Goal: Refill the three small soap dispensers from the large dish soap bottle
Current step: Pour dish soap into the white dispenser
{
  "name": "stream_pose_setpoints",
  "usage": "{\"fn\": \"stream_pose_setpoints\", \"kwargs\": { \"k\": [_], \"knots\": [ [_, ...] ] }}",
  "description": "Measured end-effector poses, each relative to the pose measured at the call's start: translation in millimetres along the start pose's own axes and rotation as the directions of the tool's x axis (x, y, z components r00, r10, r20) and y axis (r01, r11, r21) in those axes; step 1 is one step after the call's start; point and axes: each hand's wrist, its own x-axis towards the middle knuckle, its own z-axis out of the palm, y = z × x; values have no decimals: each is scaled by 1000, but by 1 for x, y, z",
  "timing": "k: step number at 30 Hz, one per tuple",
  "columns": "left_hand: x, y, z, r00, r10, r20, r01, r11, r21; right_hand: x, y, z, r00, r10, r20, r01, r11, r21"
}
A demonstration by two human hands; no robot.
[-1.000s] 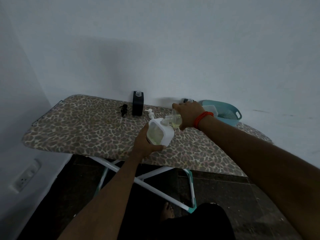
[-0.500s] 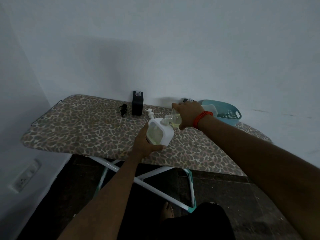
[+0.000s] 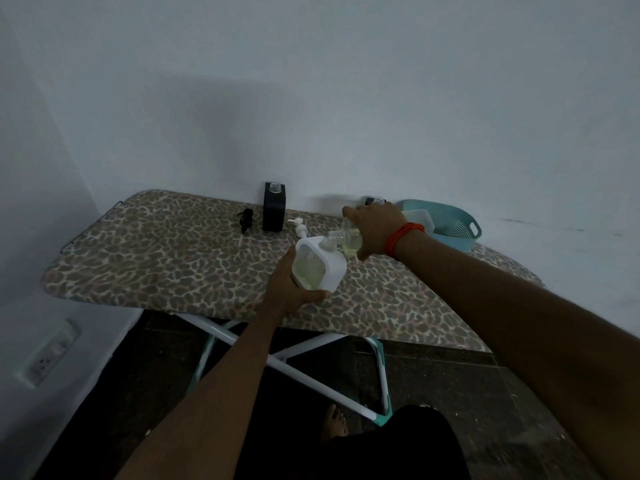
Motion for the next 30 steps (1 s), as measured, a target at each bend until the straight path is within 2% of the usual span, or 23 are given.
{"fn": "stream_pose_setpoints", "kwargs": {
  "k": [30],
  "knots": [
    [1, -2, 0, 1000, -1, 10, 1, 1000, 12, -1, -1, -4, 1000, 3, 24, -2, 1000, -17]
  ]
}}
